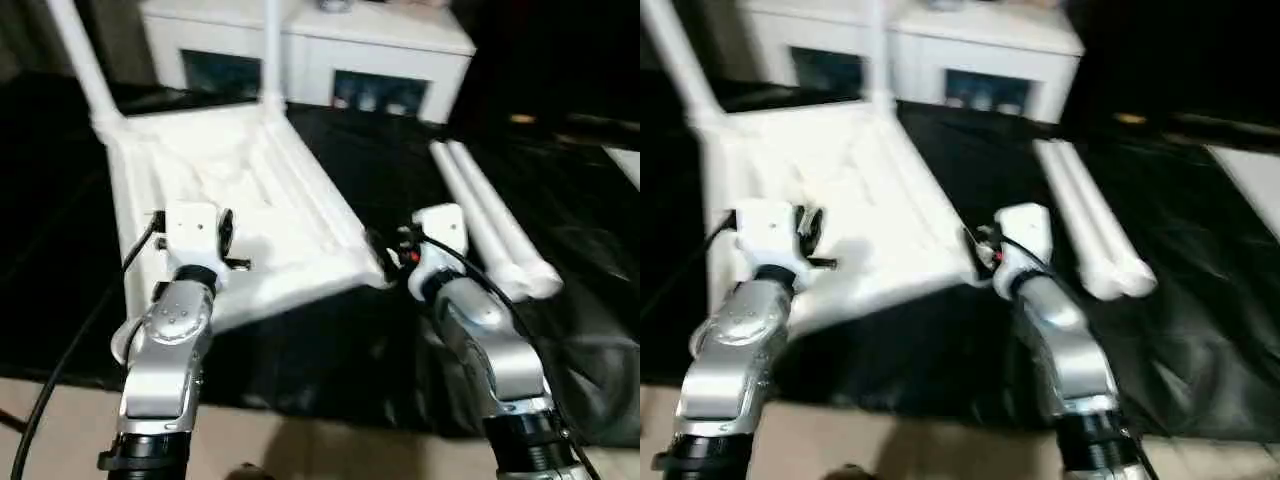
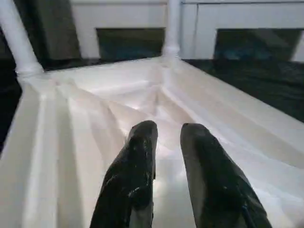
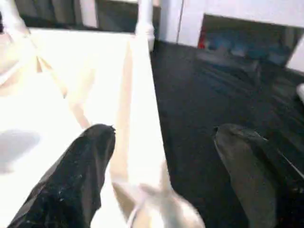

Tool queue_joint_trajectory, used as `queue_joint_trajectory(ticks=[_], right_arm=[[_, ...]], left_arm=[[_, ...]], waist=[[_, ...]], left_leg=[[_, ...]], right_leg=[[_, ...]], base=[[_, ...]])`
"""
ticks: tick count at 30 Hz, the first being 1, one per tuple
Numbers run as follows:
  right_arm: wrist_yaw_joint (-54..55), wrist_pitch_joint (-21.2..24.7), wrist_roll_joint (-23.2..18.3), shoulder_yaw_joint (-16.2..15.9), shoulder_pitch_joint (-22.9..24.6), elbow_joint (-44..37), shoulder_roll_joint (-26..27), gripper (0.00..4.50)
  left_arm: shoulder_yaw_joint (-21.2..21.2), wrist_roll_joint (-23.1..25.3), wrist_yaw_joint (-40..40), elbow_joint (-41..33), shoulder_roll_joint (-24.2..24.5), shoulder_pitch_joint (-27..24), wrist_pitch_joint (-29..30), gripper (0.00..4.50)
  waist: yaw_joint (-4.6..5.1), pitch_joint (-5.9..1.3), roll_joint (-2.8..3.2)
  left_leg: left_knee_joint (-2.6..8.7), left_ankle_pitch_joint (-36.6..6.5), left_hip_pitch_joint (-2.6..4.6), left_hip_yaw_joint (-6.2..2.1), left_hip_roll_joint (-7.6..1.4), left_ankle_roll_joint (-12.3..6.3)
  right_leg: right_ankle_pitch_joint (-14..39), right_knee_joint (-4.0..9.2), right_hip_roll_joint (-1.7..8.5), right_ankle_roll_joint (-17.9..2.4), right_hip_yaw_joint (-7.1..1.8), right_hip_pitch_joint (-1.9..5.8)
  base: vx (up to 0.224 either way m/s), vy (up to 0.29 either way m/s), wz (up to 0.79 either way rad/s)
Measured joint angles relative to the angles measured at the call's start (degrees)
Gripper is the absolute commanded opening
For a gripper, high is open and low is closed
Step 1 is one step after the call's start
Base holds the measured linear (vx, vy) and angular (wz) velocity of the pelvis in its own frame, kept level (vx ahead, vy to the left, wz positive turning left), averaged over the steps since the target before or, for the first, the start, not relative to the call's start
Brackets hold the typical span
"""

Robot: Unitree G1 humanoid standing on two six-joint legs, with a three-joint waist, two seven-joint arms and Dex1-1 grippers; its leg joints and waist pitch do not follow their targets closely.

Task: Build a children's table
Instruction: Move to table

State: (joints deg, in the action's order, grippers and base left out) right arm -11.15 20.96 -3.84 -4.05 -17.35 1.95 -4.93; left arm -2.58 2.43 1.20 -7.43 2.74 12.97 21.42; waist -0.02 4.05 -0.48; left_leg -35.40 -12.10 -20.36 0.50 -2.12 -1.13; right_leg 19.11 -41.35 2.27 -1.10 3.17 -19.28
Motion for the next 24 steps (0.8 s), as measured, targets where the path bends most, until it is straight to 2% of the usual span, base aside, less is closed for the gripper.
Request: queue_joint_trajectory(ticks=[1,2,3,4,5,6,7,8,9,10,11,12,13,15,16,17,18,19,20,21,22,23,24], right_arm=[[0.03,-0.11,0.01,0.15,0.32,-0.32,-0.34,3.81],[0.08,-0.27,0.05,0.87,1.85,-0.60,-1.15,3.81],[0.16,-0.20,0.12,1.60,2.24,-0.26,-1.68,3.81],[0.27,-0.19,0.22,1.99,2.21,-0.15,-1.71,3.81],[0.47,-0.19,0.22,1.97,2.02,-0.39,-1.60,3.81],[0.67,-0.18,0.21,1.97,1.86,-0.79,-1.52,3.81],[0.70,-0.18,0.21,1.97,1.58,-0.97,-1.51,3.81],[0.74,-0.13,0.20,1.99,1.46,-0.86,-1.08,3.81],[0.62,0.03,0.13,1.20,1.32,-0.74,-0.44,3.81],[0.53,0.11,0.02,0.36,1.20,-0.74,0.09,3.81],[0.53,0.40,0.08,-0.29,0.87,-0.72,0.00,3.81],[0.54,0.53,0.12,-0.42,0.65,-0.72,-0.27,3.81],[0.62,0.79,0.23,-0.31,0.65,-0.71,-0.63,3.81],[0.99,1.50,1.24,-0.09,0.67,-0.53,-1.49,3.81],[1.36,2.10,1.58,0.08,0.64,-0.15,-1.58,3.81],[1.45,2.52,1.84,0.09,0.39,0.44,-1.54,3.81],[1.48,2.77,2.03,0.06,0.13,0.51,-1.52,3.81],[1.60,3.14,2.21,0.06,-0.48,0.55,-1.52,3.81],[1.88,3.76,2.22,0.19,-1.51,0.57,-1.60,3.81],[1.91,4.06,2.16,0.34,-2.10,0.63,-1.82,3.81],[1.91,4.33,2.13,0.37,-2.65,0.89,-1.98,3.81],[1.90,4.66,2.07,0.44,-2.90,1.05,-2.15,3.81],[1.90,4.79,2.00,0.53,-2.94,1.15,-2.34,3.81]], left_arm=[[0.32,0.00,0.00,0.00,-0.27,0.26,-0.01,1.14],[1.12,0.00,-0.02,0.55,-1.44,0.37,0.14,1.14],[2.29,-0.07,-0.02,0.51,-1.99,0.37,0.17,1.14],[2.47,0.03,-0.26,0.53,-1.95,0.36,0.28,1.14],[2.15,0.41,-1.06,0.51,-1.64,0.47,0.30,1.14],[1.82,0.82,-1.68,0.46,-1.48,0.57,0.23,1.14],[1.43,1.07,-2.06,0.43,-1.37,0.71,0.18,1.14],[0.74,0.99,-2.08,0.47,-0.97,0.75,0.00,1.14],[-0.25,0.64,-2.08,0.56,-0.86,0.28,0.10,1.14],[-1.48,0.48,-2.07,1.06,-0.50,0.05,0.36,1.14],[-2.27,0.23,-2.23,1.23,-0.52,-0.10,0.93,1.14],[-2.26,0.19,-2.58,1.23,-0.64,-0.06,1.07,1.14],[-2.03,0.17,-2.71,1.23,-1.01,-0.02,1.10,1.14],[-1.36,0.19,-3.09,1.22,-1.56,0.14,1.10,1.14],[-1.14,0.18,-3.28,1.23,-1.64,0.14,1.10,1.14],[-1.02,0.18,-3.28,1.23,-1.63,0.14,1.08,1.14],[-1.10,0.18,-3.31,1.23,-1.58,0.19,1.05,1.14],[-1.30,0.23,-3.41,1.24,-1.56,0.18,1.04,1.14],[-1.59,0.26,-3.48,1.27,-1.14,0.22,1.04,1.14],[-1.63,0.37,-3.62,1.27,-1.16,0.26,1.04,1.14],[-1.61,0.60,-3.77,1.28,-1.21,0.30,1.04,1.14],[-1.51,0.76,-3.91,1.34,-1.33,0.33,1.03,1.14],[-1.45,0.79,-3.95,1.39,-1.41,0.36,1.03,1.14]], waist=[[0.07,-0.22,-1.02],[-0.04,-0.27,-1.19],[-1.02,-0.27,-0.75],[-1.42,-0.35,-0.59],[-1.99,-0.52,-0.52],[-2.37,-1.06,0.40],[-2.59,-1.69,1.67],[-2.51,-1.80,1.78],[-2.36,-1.98,1.22],[-2.28,-2.00,0.90],[-2.28,-2.13,0.53],[-2.00,-2.18,0.19],[-1.77,-2.17,0.08],[-1.64,-2.10,0.00],[-1.28,-2.07,0.02],[-0.35,-2.02,0.14],[0.07,-2.02,0.16],[0.47,-2.07,0.01],[0.99,-2.11,-0.20],[1.11,-2.07,-0.46],[1.10,-1.99,-1.01],[0.85,-1.97,-1.94],[0.48,-2.12,-2.63]], left_leg=[[-0.03,-0.20,0.13,-0.21,1.99,0.13],[-2.19,-1.77,-0.40,0.37,1.96,-2.55],[-5.55,-3.55,-1.03,1.62,0.77,-5.42],[-8.32,-3.99,-2.05,2.22,-0.05,-5.87],[-7.38,-3.51,-2.19,2.87,-1.53,-4.83],[-4.35,-2.42,-2.17,3.06,-3.02,-3.70],[-0.39,-0.57,-2.10,3.09,-4.95,-2.95],[-1.14,0.77,-2.12,2.95,-6.38,3.44],[-1.74,0.27,-2.40,2.88,-6.16,3.30],[-1.94,0.09,-2.56,2.58,-5.72,3.15],[-1.68,0.10,-2.57,1.57,-4.57,3.17],[-1.47,0.15,-2.57,1.10,-3.74,3.26],[-1.42,0.18,-2.58,1.11,-3.29,3.33],[-0.82,0.63,-2.60,1.25,-3.62,3.73],[-0.42,0.71,-2.53,0.99,-4.23,3.54],[-0.14,1.02,-2.49,0.48,-5.15,3.18],[0.00,1.32,-2.49,0.24,-5.91,3.39],[0.05,1.59,-2.49,0.01,-6.44,3.85],[0.11,2.00,-2.47,-0.15,-7.06,4.54],[0.40,2.31,-2.29,-0.10,-7.60,5.43],[0.98,2.46,-1.87,0.06,-7.89,5.96],[1.98,2.49,-1.56,0.45,-8.35,6.06],[2.63,2.47,-0.95,1.07,-8.94,6.13]], right_leg=[[-2.03,2.35,0.36,1.52,-2.13,-0.40],[-1.60,2.35,0.66,2.72,-2.49,0.75],[-1.40,3.16,0.79,2.49,-2.12,1.79],[-1.42,4.41,1.18,2.44,-1.69,2.76],[-1.74,5.69,1.10,2.05,-1.99,3.83],[-1.65,6.19,0.63,1.99,-1.83,4.17],[-1.24,5.99,-0.28,1.77,-1.08,4.13],[-0.28,4.42,-0.43,2.33,-0.58,3.28],[-0.19,2.68,0.02,1.96,-0.88,2.05],[-0.60,1.74,0.47,1.82,-1.22,0.99],[-1.73,2.55,1.39,3.21,-2.61,-0.24],[-2.48,3.79,2.46,4.63,-3.47,-0.94],[-3.18,4.19,3.00,5.76,-3.86,-1.28],[-3.51,4.45,2.62,4.06,-3.21,-1.08],[-3.55,4.39,2.13,0.85,-2.22,-1.13],[-3.27,4.06,1.68,-4.58,-0.56,-1.14],[-2.97,3.57,1.15,-8.27,0.69,-1.28],[-2.75,2.99,1.04,-9.97,1.24,-1.48],[-2.64,2.11,1.08,-10.06,2.12,-1.69],[-2.45,1.41,1.05,-9.67,2.38,-1.75],[-2.20,0.66,1.02,-8.90,2.43,-1.89],[-2.13,0.11,0.90,-6.75,2.29,-1.95],[-2.17,0.37,0.48,-5.04,2.27,-2.08]], base=[[0.133,-0.073,0.85],[0.133,-0.073,0.85],[0.157,-0.042,0.74],[0.170,-0.002,0.36],[0.250,0.011,0.43],[0.158,0.004,0.19],[0.148,0.027,0.12],[0.068,0.014,0.05],[0.141,0.036,0.05],[0.085,0.059,-0.07],[0.085,0.059,-0.07],[-0.037,0.089,-0.14],[-0.073,0.062,-0.06],[-0.049,0.011,-0.04],[-0.077,-0.075,-0.05],[-0.052,-0.036,-0.02],[-0.107,-0.089,0.02],[-0.121,-0.127,0.03],[-0.121,-0.127,0.03],[-0.129,-0.180,0.02],[-0.128,-0.245,0.10],[-0.128,-0.245,0.10],[-0.083,-0.303,0.20]])
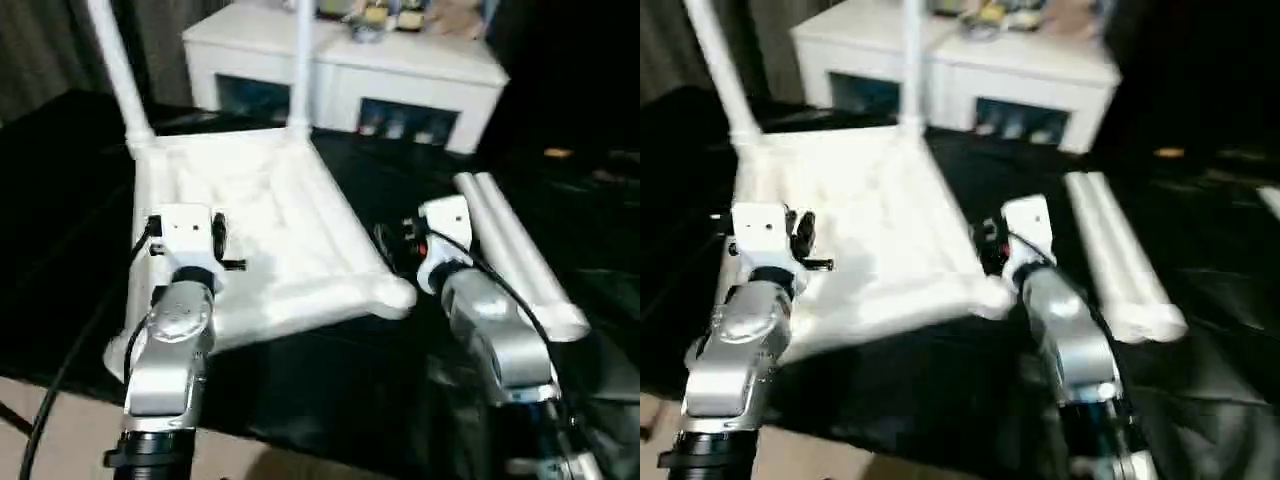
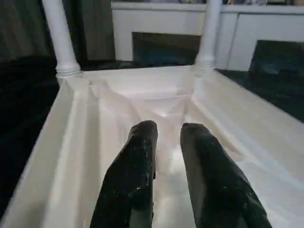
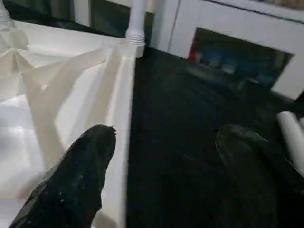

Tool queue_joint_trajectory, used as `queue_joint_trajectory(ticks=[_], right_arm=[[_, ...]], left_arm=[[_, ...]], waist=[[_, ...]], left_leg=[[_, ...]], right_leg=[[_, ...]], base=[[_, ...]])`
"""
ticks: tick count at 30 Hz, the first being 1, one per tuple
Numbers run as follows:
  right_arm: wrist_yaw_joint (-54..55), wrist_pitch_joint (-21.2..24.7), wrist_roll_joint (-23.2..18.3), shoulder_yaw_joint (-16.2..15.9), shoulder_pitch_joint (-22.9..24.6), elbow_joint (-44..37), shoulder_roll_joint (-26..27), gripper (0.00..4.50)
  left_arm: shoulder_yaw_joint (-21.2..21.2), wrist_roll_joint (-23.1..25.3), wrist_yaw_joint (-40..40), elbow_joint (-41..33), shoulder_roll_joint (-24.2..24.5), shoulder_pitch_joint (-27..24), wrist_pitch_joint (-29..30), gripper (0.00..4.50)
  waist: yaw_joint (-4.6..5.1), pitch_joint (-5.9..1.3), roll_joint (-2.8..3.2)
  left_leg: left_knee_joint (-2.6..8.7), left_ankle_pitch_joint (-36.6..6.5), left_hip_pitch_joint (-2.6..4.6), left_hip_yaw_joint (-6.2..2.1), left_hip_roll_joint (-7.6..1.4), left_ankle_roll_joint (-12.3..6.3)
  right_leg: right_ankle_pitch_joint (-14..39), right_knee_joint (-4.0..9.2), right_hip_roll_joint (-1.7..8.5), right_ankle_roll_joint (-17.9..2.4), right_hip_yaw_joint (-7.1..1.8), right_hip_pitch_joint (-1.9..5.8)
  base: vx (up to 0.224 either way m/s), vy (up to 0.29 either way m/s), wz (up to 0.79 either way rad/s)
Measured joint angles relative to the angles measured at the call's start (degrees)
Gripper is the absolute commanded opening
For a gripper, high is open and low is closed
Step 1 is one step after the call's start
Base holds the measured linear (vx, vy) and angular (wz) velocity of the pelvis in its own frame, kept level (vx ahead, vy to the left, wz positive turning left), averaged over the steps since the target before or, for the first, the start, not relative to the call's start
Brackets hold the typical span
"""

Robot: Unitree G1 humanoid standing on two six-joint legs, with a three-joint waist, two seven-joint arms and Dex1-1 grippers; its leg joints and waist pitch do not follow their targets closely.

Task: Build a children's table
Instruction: Move to table

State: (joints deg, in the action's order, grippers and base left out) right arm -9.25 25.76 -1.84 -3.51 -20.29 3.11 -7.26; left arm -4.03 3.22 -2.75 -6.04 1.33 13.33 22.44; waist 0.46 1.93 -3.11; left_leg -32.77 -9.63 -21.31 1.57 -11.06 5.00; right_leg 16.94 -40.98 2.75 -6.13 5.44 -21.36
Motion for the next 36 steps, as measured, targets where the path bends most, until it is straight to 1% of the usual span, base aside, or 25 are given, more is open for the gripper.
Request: queue_joint_trajectory(ticks=[1,2,3,4,5,6,8,9,10,11,13,15,17,20,22,24,27,28,29,31,32,33,34,35,36], right_arm=[[0.00,0.07,-0.06,0.21,-0.20,0.36,-0.30,3.81],[-0.01,0.16,-0.04,0.64,-0.61,1.33,-0.49,3.81],[0.00,0.21,-0.03,0.87,-0.60,1.73,-0.54,3.81],[0.01,0.24,0.02,1.12,-0.57,1.86,-0.76,3.81],[0.08,0.26,0.26,1.53,-0.62,2.31,-0.95,3.81],[0.08,0.28,0.25,1.85,-0.71,2.50,-0.94,3.81],[0.07,0.44,0.20,1.19,-0.99,2.84,-0.09,3.81],[0.04,0.52,0.15,0.72,-1.60,2.84,0.31,3.81],[0.05,0.53,0.04,0.73,-2.23,2.83,0.44,3.81],[0.15,0.60,0.00,0.92,-2.43,2.88,0.17,3.81],[0.38,1.06,-0.03,1.39,-2.37,3.71,-0.12,3.81],[0.52,1.44,-0.37,1.65,-2.50,3.82,0.45,3.81],[0.45,1.93,-0.99,1.99,-2.43,3.78,1.26,3.81],[-0.13,2.77,-2.26,1.44,-1.33,3.57,3.16,3.81],[-0.10,2.76,-2.40,1.22,-0.33,3.08,3.36,3.81],[0.01,2.77,-2.66,1.21,-0.20,2.99,3.93,3.81],[-0.02,2.91,-3.20,0.77,-0.42,2.64,5.02,3.81],[-0.01,2.92,-3.24,0.80,-0.24,2.60,5.02,3.81],[-0.01,2.98,-3.17,0.86,0.36,2.62,4.54,3.81],[-0.02,2.91,-3.01,1.25,0.52,2.50,3.62,3.81],[-0.02,2.78,-2.88,1.47,0.04,2.19,3.28,3.81],[-0.03,2.70,-2.80,1.65,-0.03,2.08,2.97,3.81],[-0.02,2.79,-2.76,1.90,0.27,2.41,2.59,3.81],[0.02,2.83,-2.50,2.63,0.67,2.95,1.94,3.81],[0.01,2.82,-2.29,2.83,0.65,3.11,1.81,3.81]], left_arm=[[0.01,0.01,-0.07,0.05,-0.04,0.11,-0.07,1.14],[0.18,0.08,-0.22,0.13,-0.39,-0.14,-0.13,1.14],[0.39,0.22,-0.26,0.25,-0.33,-0.07,-0.15,1.14],[0.52,0.45,-0.33,0.27,-0.19,0.48,-0.16,1.14],[1.21,0.36,-0.30,0.25,-0.38,1.40,0.12,1.14],[1.46,0.33,-0.29,0.26,-0.32,1.54,0.17,1.14],[0.37,-0.21,-0.22,0.76,-0.13,0.78,1.32,1.14],[-0.20,-0.24,-0.22,0.82,0.07,0.82,1.72,1.14],[-0.23,-0.10,-0.22,0.83,0.63,1.04,1.82,1.14],[-0.20,0.02,-0.21,0.83,0.80,1.24,1.86,1.14],[0.37,0.20,-0.19,0.83,0.44,1.23,1.90,1.14],[0.60,-0.05,0.30,0.76,0.59,1.66,1.22,1.14],[0.58,-0.78,1.42,0.69,1.30,3.01,0.42,1.14],[0.27,-1.34,3.13,0.61,2.93,2.97,-0.11,1.14],[-0.01,-1.38,3.28,0.58,3.42,2.98,-0.23,1.14],[-0.43,-1.39,3.37,0.58,3.70,2.32,-0.29,1.14],[-0.75,-1.77,3.78,0.46,4.00,1.60,-0.44,1.14],[-0.70,-1.88,3.89,0.46,4.37,1.92,-0.51,1.14],[-0.61,-2.15,4.05,0.43,4.38,2.13,-0.75,1.14],[-0.53,-2.35,4.36,0.38,4.28,2.19,-0.96,1.14],[-0.54,-2.36,4.40,0.14,3.94,2.19,-1.16,1.14],[-0.34,-2.39,4.50,0.21,3.64,2.11,-1.19,1.14],[0.73,-2.52,4.91,0.28,3.02,2.14,-1.17,1.14],[1.79,-2.58,5.09,0.29,2.50,1.93,-1.16,1.14],[1.93,-2.56,5.10,0.29,2.56,1.91,-1.15,1.14]], waist=[[-0.21,0.27,-0.55],[-1.38,0.55,-1.01],[-2.10,0.26,-1.15],[-2.08,0.10,-1.15],[-2.26,0.05,-1.08],[-2.36,0.08,-0.62],[-2.61,0.03,-0.18],[-2.52,-0.07,-0.54],[-2.34,-0.13,-1.22],[-3.77,0.07,-1.81],[-5.51,0.29,-1.93],[-5.90,0.49,-1.56],[-5.60,0.89,-0.55],[-3.56,1.70,1.64],[-2.98,1.93,1.78],[-3.07,2.11,1.14],[-2.49,2.70,2.78],[-2.23,2.92,2.68],[-2.57,3.16,2.23],[-3.18,2.65,0.28],[-3.79,1.61,-1.34],[-4.13,1.46,-0.83],[-4.41,1.48,-0.80],[-4.88,1.30,-1.04],[-5.25,1.15,-0.89]], left_leg=[[-1.93,-1.80,0.05,1.17,-0.38,-0.27],[-11.74,-5.79,-0.28,3.93,-0.60,-3.56],[-16.25,-7.31,0.09,5.36,0.87,-5.74],[-17.17,-8.32,1.15,5.87,3.15,-7.11],[-14.49,-10.87,2.67,6.54,5.57,-8.19],[-11.25,-13.33,3.46,6.44,6.41,-7.94],[-8.72,-10.83,3.33,5.41,4.93,-5.37],[-8.08,-10.02,3.02,6.30,4.71,-5.03],[-8.17,-9.57,2.69,7.65,4.80,-5.00],[-8.79,-9.49,2.15,7.60,5.47,-6.49],[-10.65,-9.75,1.79,4.78,6.41,-6.85],[-10.23,-9.11,2.09,3.06,6.32,-5.79],[-6.68,-7.52,3.41,2.87,5.28,-3.35],[-5.09,-6.27,3.11,3.49,2.45,-0.78],[-4.84,-6.11,2.76,4.75,1.73,-1.05],[-4.78,-6.13,3.74,6.22,1.68,-1.03],[-4.22,-7.99,6.30,7.74,-0.36,0.05],[-3.97,-7.97,7.26,8.30,-0.60,0.10],[-3.35,-7.87,8.59,10.12,-1.05,0.29],[-2.83,-8.26,10.52,12.61,-1.76,1.50],[-3.29,-8.86,10.04,12.45,-1.63,2.59],[-4.86,-10.40,8.53,9.87,-0.61,0.16],[-8.22,-11.82,6.22,8.01,0.81,-2.32],[-12.26,-11.45,2.67,5.72,3.42,-4.08],[-12.61,-10.72,0.58,4.86,5.00,-5.10]], right_leg=[[-0.50,0.35,-0.50,1.36,0.12,-0.47],[-0.91,0.27,-0.48,1.81,0.64,-0.55],[-1.11,0.36,-0.54,1.50,1.00,-0.28],[-1.63,0.78,-0.96,0.91,1.35,-0.69],[-3.11,2.06,-2.65,0.37,1.37,-1.13],[-4.18,3.36,-4.28,0.05,1.51,-1.33],[-5.59,6.52,-5.37,1.80,2.32,-1.24],[-5.42,4.88,-4.28,3.33,1.32,-2.51],[-5.09,2.73,-1.65,2.13,0.17,-3.30],[-4.55,1.60,-0.60,2.30,-0.99,-3.86],[-5.01,1.88,-0.54,2.42,-1.88,-3.62],[-5.24,1.94,-0.45,2.67,-2.61,-3.48],[-5.74,2.15,-0.68,3.08,-2.45,-3.49],[-5.77,6.47,-1.27,3.28,-0.23,-1.33],[-5.06,5.30,-0.10,2.49,-0.03,-0.37],[-5.01,4.98,1.12,3.61,0.05,0.48],[-4.03,6.45,1.06,4.64,2.17,1.45],[-1.83,5.24,1.79,4.89,2.79,1.23],[-0.30,0.36,2.73,4.47,2.98,0.86],[1.27,-3.42,3.45,4.39,1.30,1.73],[3.45,-3.17,3.30,4.68,-0.30,2.40],[3.77,-2.85,2.22,4.13,-0.37,2.09],[3.97,-2.52,1.62,3.77,-0.58,1.92],[3.75,-1.70,0.40,4.00,-1.86,2.36],[3.63,-0.69,-0.56,3.68,-2.39,3.09]], base=[[-0.104,-0.291,0.07],[-0.104,-0.291,0.07],[-0.063,-0.211,-0.23],[-0.038,-0.201,0.01],[-0.038,-0.201,0.01],[-0.124,-0.227,0.35],[-0.101,-0.225,0.16],[-0.073,-0.178,0.10],[-0.064,-0.117,0.29],[-0.064,-0.117,0.29],[-0.084,-0.096,0.16],[-0.102,-0.069,0.09],[-0.132,0.016,0.17],[-0.129,0.093,0.11],[-0.083,0.074,0.19],[-0.033,0.022,0.12],[0.001,0.002,-0.18],[-0.007,0.027,-1.01],[0.040,-0.032,-1.32],[0.065,-0.108,-0.77],[0.077,-0.106,-0.40],[0.134,-0.192,-0.60],[0.141,-0.178,-0.13],[0.141,-0.178,-0.13],[0.190,-0.175,0.20]])
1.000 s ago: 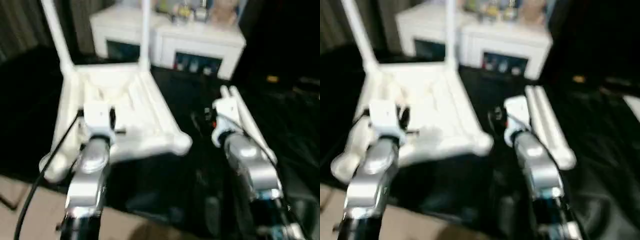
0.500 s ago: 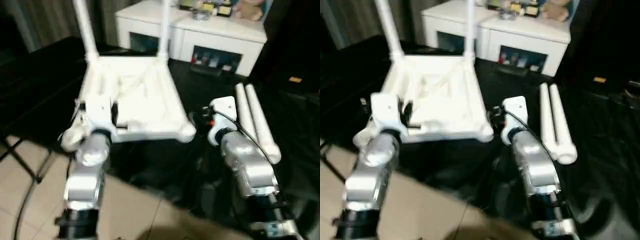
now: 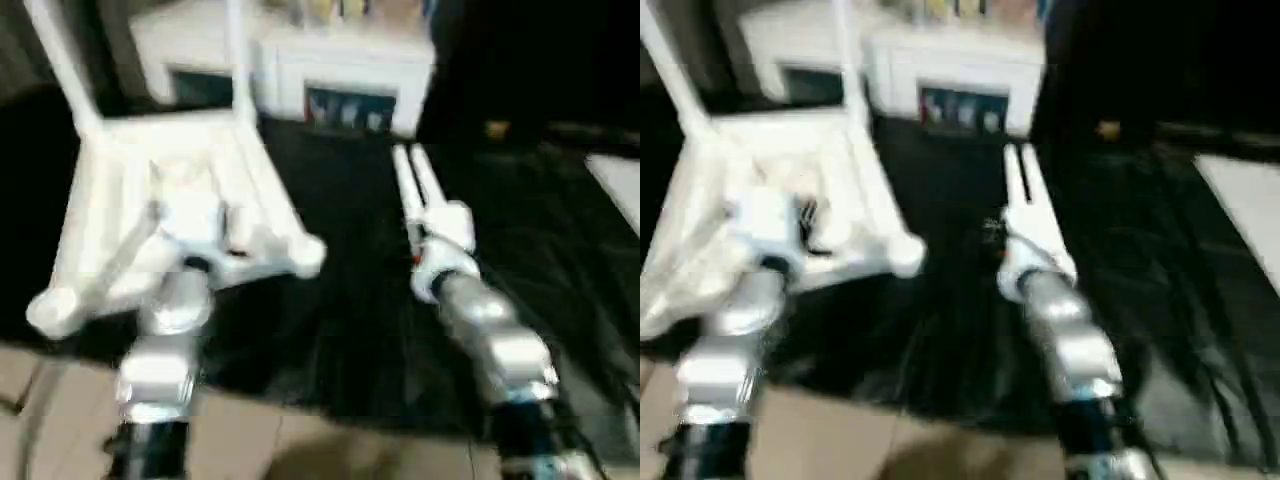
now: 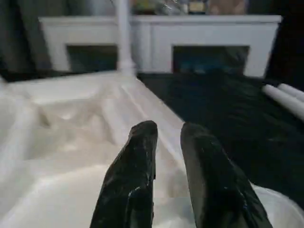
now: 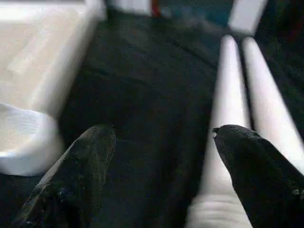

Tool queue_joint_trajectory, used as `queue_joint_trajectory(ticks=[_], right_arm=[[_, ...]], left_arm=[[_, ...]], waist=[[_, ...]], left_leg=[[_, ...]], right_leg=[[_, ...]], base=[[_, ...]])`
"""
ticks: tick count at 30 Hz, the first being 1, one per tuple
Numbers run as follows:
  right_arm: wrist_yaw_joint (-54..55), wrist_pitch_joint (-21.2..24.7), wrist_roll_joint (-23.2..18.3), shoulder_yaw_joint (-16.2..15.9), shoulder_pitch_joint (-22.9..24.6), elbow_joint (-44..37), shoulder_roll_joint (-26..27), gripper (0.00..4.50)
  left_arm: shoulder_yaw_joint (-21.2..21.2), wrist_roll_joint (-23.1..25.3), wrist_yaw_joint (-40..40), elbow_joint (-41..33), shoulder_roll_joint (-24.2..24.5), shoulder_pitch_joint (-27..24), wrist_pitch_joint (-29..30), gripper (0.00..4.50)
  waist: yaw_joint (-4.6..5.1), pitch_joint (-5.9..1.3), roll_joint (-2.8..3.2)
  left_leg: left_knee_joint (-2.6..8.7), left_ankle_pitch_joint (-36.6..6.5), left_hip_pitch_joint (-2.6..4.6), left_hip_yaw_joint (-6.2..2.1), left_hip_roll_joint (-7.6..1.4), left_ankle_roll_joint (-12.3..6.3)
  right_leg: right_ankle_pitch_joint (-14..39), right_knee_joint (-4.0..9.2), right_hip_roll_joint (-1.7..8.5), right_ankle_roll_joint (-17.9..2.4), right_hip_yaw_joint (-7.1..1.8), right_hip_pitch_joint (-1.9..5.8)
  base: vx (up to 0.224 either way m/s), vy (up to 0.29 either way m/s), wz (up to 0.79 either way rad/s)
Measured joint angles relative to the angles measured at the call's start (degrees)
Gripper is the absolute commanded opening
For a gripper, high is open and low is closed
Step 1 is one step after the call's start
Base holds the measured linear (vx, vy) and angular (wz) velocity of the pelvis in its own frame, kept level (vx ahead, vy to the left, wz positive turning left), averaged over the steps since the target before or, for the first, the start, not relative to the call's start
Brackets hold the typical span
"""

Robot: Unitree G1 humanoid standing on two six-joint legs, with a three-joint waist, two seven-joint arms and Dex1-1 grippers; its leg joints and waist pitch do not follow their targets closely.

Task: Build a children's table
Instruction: Move to table

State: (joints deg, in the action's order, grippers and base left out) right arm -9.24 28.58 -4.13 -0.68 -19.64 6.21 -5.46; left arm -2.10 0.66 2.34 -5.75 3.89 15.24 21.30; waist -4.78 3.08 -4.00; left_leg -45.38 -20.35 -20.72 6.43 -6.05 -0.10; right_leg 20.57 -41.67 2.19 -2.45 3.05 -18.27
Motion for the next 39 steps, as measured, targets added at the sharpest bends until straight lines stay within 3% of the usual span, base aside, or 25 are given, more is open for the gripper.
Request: queue_joint_trajectory(ticks=[1,2,3,4,5,6,7,8,10,11,14,18,20,25,27,28,29,30,31,32,33,34,35,37,39], right_arm=[[-0.05,-0.02,0.17,-0.12,-0.16,0.00,0.07,3.81],[-0.14,-0.12,0.24,-0.86,-0.69,0.00,0.21,3.81],[-0.40,-0.20,0.28,-1.29,-1.17,0.00,0.04,3.81],[-0.77,-0.27,0.30,-1.67,-1.87,0.04,-0.02,3.81],[-1.45,-0.20,0.19,-3.31,-3.40,0.68,1.24,3.81],[-2.20,-0.23,-0.01,-4.42,-4.01,0.26,1.54,3.81],[-2.96,-0.17,-0.43,-4.29,-4.18,-0.13,1.22,3.81],[-4.21,0.68,-1.42,-3.82,-4.46,-0.62,0.37,4.07],[-5.31,2.48,-2.58,-2.79,-5.16,-0.71,-0.23,4.14],[-5.74,3.56,-2.97,-2.18,-5.33,-0.66,-0.40,4.27],[-5.38,5.50,-2.35,-1.53,-8.58,3.46,-0.82,4.40],[-3.93,6.81,-1.21,-1.99,-13.86,8.78,-1.08,4.40],[-3.35,7.43,-1.20,-1.74,-17.54,13.20,-1.09,4.40],[-2.01,6.77,-0.46,-0.10,-24.47,25.16,-1.65,4.50],[-1.26,5.21,0.22,0.12,-28.28,32.94,-1.66,4.50],[-1.30,4.54,0.32,0.17,-29.31,35.38,-1.95,4.50],[-1.34,4.23,0.35,0.32,-30.18,37.75,-2.45,4.50],[-1.36,4.13,0.35,0.35,-30.79,39.22,-2.70,4.50],[-1.57,4.12,0.32,0.34,-31.66,40.86,-2.57,4.50],[-2.43,4.20,0.10,0.31,-32.99,42.70,-2.06,4.50],[-3.17,4.13,-0.20,0.55,-33.72,44.03,-1.94,4.50],[-3.92,4.11,-0.59,1.28,-34.28,45.41,-2.02,4.50],[-4.60,4.22,-0.76,1.59,-34.52,47.07,-1.97,4.50],[-5.61,4.35,-1.39,2.40,-34.76,49.54,-1.40,4.50],[-5.64,4.13,-1.78,2.55,-34.81,51.29,-1.34,4.50]], left_arm=[[-0.18,0.04,-0.04,-0.05,0.26,-0.01,0.00,1.14],[-0.81,0.05,-0.14,-0.28,0.63,-0.01,-0.02,1.14],[-1.17,0.05,-0.27,-0.53,0.78,-0.04,-0.02,1.14],[-1.45,0.05,-0.33,-0.82,1.05,-0.07,-0.02,1.14],[-2.46,0.14,-0.60,-1.14,1.86,-1.10,0.00,1.14],[-3.51,0.13,-0.72,-0.59,2.36,-1.52,0.04,1.14],[-3.67,0.09,-0.66,-0.52,2.23,-1.52,0.08,1.14],[-3.45,0.10,-0.25,-0.74,2.50,-1.16,0.07,1.18],[-2.61,0.14,0.20,-0.92,2.73,-1.01,0.08,1.18],[-2.20,0.23,0.62,-0.91,2.93,-1.44,0.23,1.18],[-0.38,0.33,2.63,-0.86,5.01,-1.91,0.36,1.18],[-0.88,0.52,4.96,-0.88,8.00,-2.18,0.57,1.18],[-0.70,0.57,7.60,-0.88,10.69,-2.34,1.17,1.18],[0.00,-4.03,16.10,-2.90,13.83,-2.40,4.75,1.52],[1.51,-7.32,21.38,-5.51,16.81,-2.37,8.27,1.65],[2.65,-8.42,23.77,-7.05,18.56,-2.35,9.51,1.79],[3.65,-9.48,26.13,-8.83,19.69,-2.43,10.59,1.90],[4.21,-10.12,27.51,-10.26,20.23,-2.65,11.19,1.94],[4.57,-10.82,28.82,-11.70,20.76,-3.28,11.72,1.94],[5.32,-11.55,30.61,-13.14,21.82,-4.18,12.39,1.99],[6.15,-12.16,31.86,-13.64,22.42,-4.13,12.80,2.11],[6.91,-12.54,32.90,-14.39,23.24,-3.56,13.18,2.25],[7.11,-13.01,33.82,-14.89,23.35,-3.84,13.63,2.33],[7.17,-13.28,34.49,-15.25,24.27,-3.90,14.02,2.37],[7.15,-13.34,34.52,-15.62,24.06,-3.88,14.33,2.44]], waist=[[-0.59,-0.26,0.49],[-1.46,-0.56,1.67],[-1.87,-0.81,3.22],[-1.92,-1.02,4.67],[-1.49,-0.99,4.47],[-0.69,-1.09,3.92],[-0.19,-1.18,3.63],[0.20,-1.20,3.06],[0.63,-1.21,1.27],[1.29,-1.20,0.42],[1.97,-1.02,0.29],[2.85,-0.67,0.67],[3.06,-0.15,0.89],[3.37,0.46,1.40],[3.43,0.85,1.07],[3.24,1.13,0.67],[2.48,1.04,-0.28],[2.25,1.13,-0.82],[2.15,1.30,-1.12],[1.28,1.27,-0.82],[1.48,1.14,-0.19],[1.96,1.33,-0.47],[2.68,1.44,-0.41],[3.01,1.69,-0.12],[3.24,2.22,0.04]], left_leg=[[1.11,1.52,-1.71,-0.18,1.00,-0.67],[4.37,4.37,-3.46,-0.22,1.42,-1.42],[8.12,6.56,-3.90,-0.40,0.97,-2.61],[9.93,10.07,-4.14,-1.27,0.23,-3.14],[8.52,10.10,-3.80,-2.57,-0.07,-1.25],[7.90,9.38,-3.59,-2.81,0.50,-1.45],[7.77,8.92,-3.38,-2.86,0.77,-1.60],[7.71,8.91,-3.33,-2.62,1.12,-1.33],[7.40,8.76,-3.37,-1.67,1.84,-0.83],[6.96,8.55,-3.64,-1.14,2.02,-0.56],[8.96,9.43,-3.51,-0.64,0.47,0.91],[9.40,9.73,-2.86,0.51,-1.74,1.90],[9.43,9.65,-2.35,0.62,-1.96,2.02],[9.76,9.62,-2.29,0.40,-2.55,2.07],[10.04,9.62,-2.35,1.05,-2.75,2.07],[10.44,9.62,-2.28,2.01,-2.87,2.08],[11.09,9.63,-1.87,3.79,-3.16,2.08],[10.89,9.08,-1.41,4.69,-3.60,2.84],[7.84,8.03,-1.74,4.23,-3.67,3.61],[4.17,7.50,-1.64,0.87,-2.51,3.40],[5.41,7.48,-0.15,-0.20,-2.12,3.46],[7.20,6.94,0.60,-0.02,-2.35,3.83],[7.71,7.23,0.45,0.53,-3.27,3.98],[7.75,7.23,0.65,0.98,-3.69,3.98],[7.99,7.21,1.81,1.72,-4.18,3.98]], right_leg=[[-0.15,1.42,-0.94,-0.30,0.03,0.99],[-0.56,3.28,-2.44,-1.04,0.93,2.37],[-0.52,4.66,-4.04,-1.19,2.18,3.55],[-0.12,5.15,-5.50,-1.35,3.30,4.40],[1.45,0.70,-4.64,2.48,4.04,3.11],[1.47,-3.69,-3.19,4.51,3.31,0.79],[1.06,-5.06,-2.14,5.39,1.51,-1.34],[-0.49,-3.70,-0.55,7.27,-0.32,-3.92],[-5.71,1.95,2.27,7.82,-2.89,-5.81],[-8.04,2.44,3.11,6.04,-3.51,-6.61],[-9.58,4.15,2.80,4.87,-2.18,-6.64],[-10.52,6.38,2.21,3.67,-0.65,-5.16],[-10.49,6.69,2.21,3.72,-0.37,-4.76],[-10.24,7.75,2.34,3.35,1.09,-4.16],[-9.37,6.25,2.40,2.39,0.98,-4.64],[-8.43,4.93,2.53,1.90,0.79,-4.98],[-6.14,3.37,2.95,1.92,0.08,-5.92],[-5.74,3.13,2.95,2.22,-0.50,-6.81],[-5.76,3.48,3.01,2.34,-0.52,-7.21],[-5.81,3.68,2.91,2.44,-0.59,-7.01],[-5.85,4.11,2.94,2.40,0.53,-7.12],[-6.00,4.70,2.95,2.20,1.05,-7.28],[-6.74,6.00,2.11,0.92,1.00,-6.88],[-8.18,6.85,1.84,-1.44,1.07,-6.22],[-8.29,7.47,2.11,-1.28,2.22,-5.42]], base=[[0.217,-0.119,0.10],[0.217,-0.119,0.10],[0.226,-0.065,-0.03],[0.241,-0.006,-0.17],[0.241,-0.006,-0.17],[0.226,0.023,-0.30],[0.161,0.015,-0.17],[0.161,0.015,-0.17],[0.011,0.017,0.00],[-0.062,0.017,0.03],[-0.063,-0.064,0.03],[-0.085,-0.029,-0.03],[-0.099,-0.010,0.01],[-0.100,0.006,-0.05],[-0.087,-0.004,-0.04],[-0.120,-0.075,0.11],[-0.120,-0.075,0.11],[-0.010,-0.136,0.21],[0.068,-0.089,-0.01],[0.068,-0.089,-0.01],[0.000,0.000,0.00],[-0.063,-0.013,0.13],[-0.063,-0.013,0.13],[-0.089,0.001,0.11],[-0.075,-0.011,0.06]])
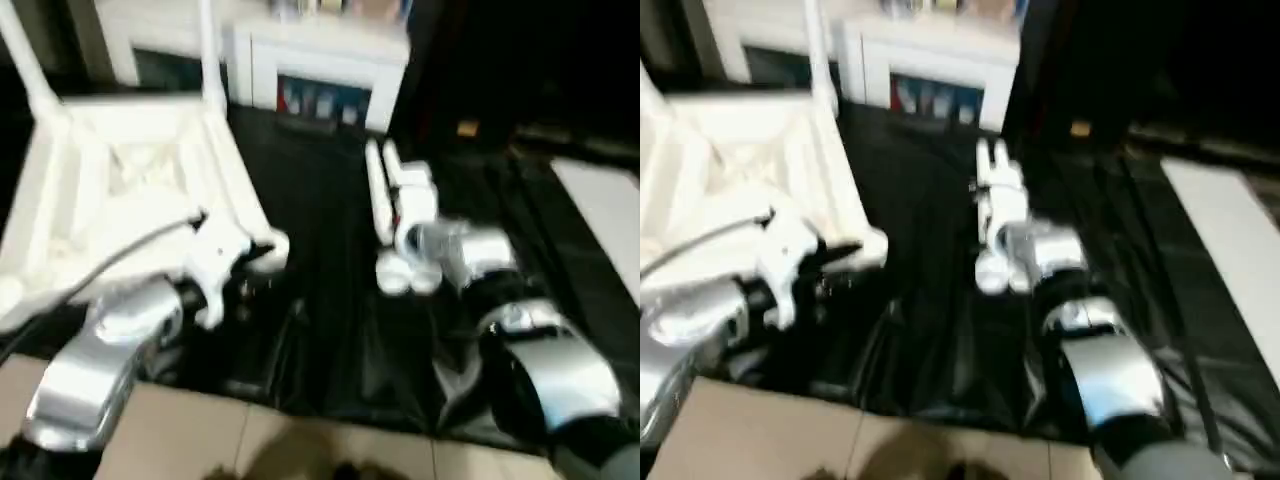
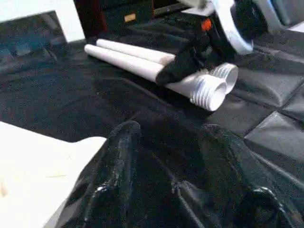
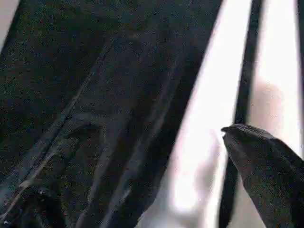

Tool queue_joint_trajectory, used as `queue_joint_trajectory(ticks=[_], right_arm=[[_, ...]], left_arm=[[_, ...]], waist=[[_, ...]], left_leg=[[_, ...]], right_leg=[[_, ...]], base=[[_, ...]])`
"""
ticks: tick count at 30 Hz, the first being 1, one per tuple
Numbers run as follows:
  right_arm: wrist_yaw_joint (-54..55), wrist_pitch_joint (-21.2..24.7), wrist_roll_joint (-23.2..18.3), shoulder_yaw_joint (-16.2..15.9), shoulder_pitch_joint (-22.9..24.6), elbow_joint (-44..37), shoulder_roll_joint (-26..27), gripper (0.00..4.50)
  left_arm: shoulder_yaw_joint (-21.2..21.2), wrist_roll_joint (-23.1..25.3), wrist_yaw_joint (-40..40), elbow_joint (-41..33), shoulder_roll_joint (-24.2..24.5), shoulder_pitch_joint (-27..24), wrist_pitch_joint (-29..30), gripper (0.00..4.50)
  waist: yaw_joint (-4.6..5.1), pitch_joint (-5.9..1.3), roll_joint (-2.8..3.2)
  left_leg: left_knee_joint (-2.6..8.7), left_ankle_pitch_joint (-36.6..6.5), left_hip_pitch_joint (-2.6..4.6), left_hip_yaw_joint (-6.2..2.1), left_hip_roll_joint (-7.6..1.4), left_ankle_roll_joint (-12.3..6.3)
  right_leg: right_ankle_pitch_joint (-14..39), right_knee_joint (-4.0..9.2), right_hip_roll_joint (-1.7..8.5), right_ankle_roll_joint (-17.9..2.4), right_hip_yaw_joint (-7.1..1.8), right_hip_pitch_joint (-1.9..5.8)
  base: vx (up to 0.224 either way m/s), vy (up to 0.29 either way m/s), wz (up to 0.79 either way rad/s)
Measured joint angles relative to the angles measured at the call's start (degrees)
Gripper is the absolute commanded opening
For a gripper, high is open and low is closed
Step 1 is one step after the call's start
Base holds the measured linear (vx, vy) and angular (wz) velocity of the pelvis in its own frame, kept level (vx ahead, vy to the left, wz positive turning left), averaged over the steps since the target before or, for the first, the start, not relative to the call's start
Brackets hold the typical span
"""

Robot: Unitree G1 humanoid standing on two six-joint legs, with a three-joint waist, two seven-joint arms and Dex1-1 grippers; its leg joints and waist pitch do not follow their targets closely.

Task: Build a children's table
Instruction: Move to table, then pick table leg

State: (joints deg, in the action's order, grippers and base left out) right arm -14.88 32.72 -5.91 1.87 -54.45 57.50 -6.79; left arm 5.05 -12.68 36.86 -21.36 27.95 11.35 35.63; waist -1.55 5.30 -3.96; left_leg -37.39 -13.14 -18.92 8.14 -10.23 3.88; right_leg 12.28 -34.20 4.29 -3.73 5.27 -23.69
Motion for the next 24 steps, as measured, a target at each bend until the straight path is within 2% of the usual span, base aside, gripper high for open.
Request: queue_joint_trajectory(ticks=[1,2,3,4,5,6,7,8,9,10,13,18,24], right_arm=[[0.51,-0.88,-0.01,0.26,-0.39,1.44,0.00,4.50],[1.28,-1.45,0.00,0.91,-0.96,2.74,-0.46,4.50],[1.90,-1.87,0.05,1.41,-1.03,3.70,-1.38,4.50],[2.22,-2.24,0.06,1.80,-1.73,4.21,-1.71,4.50],[2.37,-3.21,0.03,2.06,-2.46,4.44,-1.33,4.50],[2.46,-4.26,-0.04,2.10,-2.86,5.04,-0.46,4.50],[2.72,-5.26,-0.04,2.16,-3.54,6.51,-0.22,4.50],[3.06,-6.14,-0.03,2.24,-3.82,7.25,-0.18,4.50],[3.43,-7.09,0.03,2.29,-4.16,8.73,-0.12,4.50],[3.50,-7.59,0.03,2.28,-4.20,9.37,0.09,4.50],[4.06,-9.00,0.02,2.38,-5.52,11.38,0.88,4.50],[7.25,-12.09,0.03,4.14,-6.09,13.31,0.74,4.50],[8.96,-15.15,-0.55,5.62,-9.01,13.92,0.04,4.50]], left_arm=[[-0.07,-0.27,-0.26,-0.27,-0.47,0.04,0.53,2.44],[0.16,-0.96,-0.54,-0.42,-0.87,1.36,1.07,2.44],[0.25,-1.23,-0.88,-0.98,-1.57,2.37,1.18,2.44],[-0.25,-1.32,-1.00,-2.16,-1.43,2.34,1.09,2.44],[-0.54,-1.22,-1.17,-2.34,-1.61,1.27,1.21,2.44],[-0.04,-1.19,-1.12,-1.95,-1.45,0.14,1.78,2.44],[0.93,-1.29,-0.97,-1.80,-1.63,-0.07,2.14,2.44],[1.14,-1.45,-0.94,-1.95,-1.62,0.05,2.19,2.44],[1.07,-1.55,-0.94,-1.95,-1.46,0.32,2.35,2.44],[0.92,-1.54,-0.94,-1.95,-1.21,0.35,2.48,2.44],[0.87,-1.53,-0.90,-2.00,-0.27,0.69,3.23,2.44],[0.22,-1.75,-0.96,-3.34,0.42,0.66,4.58,2.44],[-0.75,-2.49,-0.96,-4.48,1.21,0.52,5.15,2.44]], waist=[[-0.01,0.37,0.64],[-1.42,0.71,1.09],[-3.39,0.38,0.40],[-4.55,-0.51,-1.66],[-5.56,-0.73,-2.01],[-6.53,-0.81,-1.76],[-7.38,-0.99,-1.01],[-7.72,-1.20,-0.57],[-7.81,-1.21,-0.49],[-7.79,-1.21,-0.46],[-6.70,-1.27,-0.32],[-4.90,-1.28,-0.29],[-3.94,-1.26,-0.27]], left_leg=[[0.56,0.00,0.24,0.36,-0.78,0.00],[0.81,0.00,-0.54,1.57,-1.83,0.02],[0.83,0.01,-1.05,3.57,-2.68,0.02],[0.71,0.20,-1.44,5.16,-2.54,0.33],[0.76,0.20,-1.85,5.00,-2.62,0.76],[0.13,-0.18,-2.29,3.77,-2.12,0.17],[0.84,0.06,-2.29,1.94,-1.54,0.48],[1.47,1.52,-2.18,1.48,-1.68,2.13],[2.02,3.08,-2.51,1.52,-1.96,2.47],[2.07,3.26,-2.74,1.56,-2.09,2.65],[2.04,3.47,-3.39,1.40,-2.65,2.82],[2.07,3.44,-3.51,1.46,-2.62,2.78],[2.06,3.43,-3.57,1.57,-2.58,2.72]], right_leg=[[0.49,0.73,0.23,0.21,1.70,1.23],[2.78,-5.37,0.90,0.40,2.03,1.04],[3.80,-9.30,1.22,0.34,1.20,1.51],[6.50,-9.93,1.29,3.96,-1.46,2.57],[7.07,-10.44,0.58,3.34,-2.25,1.50],[7.14,-10.11,0.44,3.26,-2.38,1.27],[7.11,-9.67,-0.29,3.21,-2.23,1.17],[6.47,-9.32,-0.90,2.56,-1.91,0.81],[5.34,-8.83,-1.26,2.04,-1.78,0.60],[5.03,-8.54,-1.44,1.68,-1.69,0.56],[4.17,-7.20,-2.10,1.58,-1.42,0.62],[3.46,-5.88,-2.06,1.92,-1.57,0.93],[3.25,-5.62,-1.99,2.09,-1.73,0.92]], base=[[-0.124,-0.043,0.06],[-0.124,-0.043,0.06],[-0.096,-0.109,0.14],[0.039,-0.206,0.08],[0.039,-0.206,0.08],[0.102,-0.178,-0.10],[0.050,-0.108,-0.01],[0.050,-0.108,-0.01],[0.002,-0.071,0.11],[0.000,0.000,0.00],[0.000,0.000,0.00],[0.000,0.000,0.00],[0.000,0.000,0.00]])
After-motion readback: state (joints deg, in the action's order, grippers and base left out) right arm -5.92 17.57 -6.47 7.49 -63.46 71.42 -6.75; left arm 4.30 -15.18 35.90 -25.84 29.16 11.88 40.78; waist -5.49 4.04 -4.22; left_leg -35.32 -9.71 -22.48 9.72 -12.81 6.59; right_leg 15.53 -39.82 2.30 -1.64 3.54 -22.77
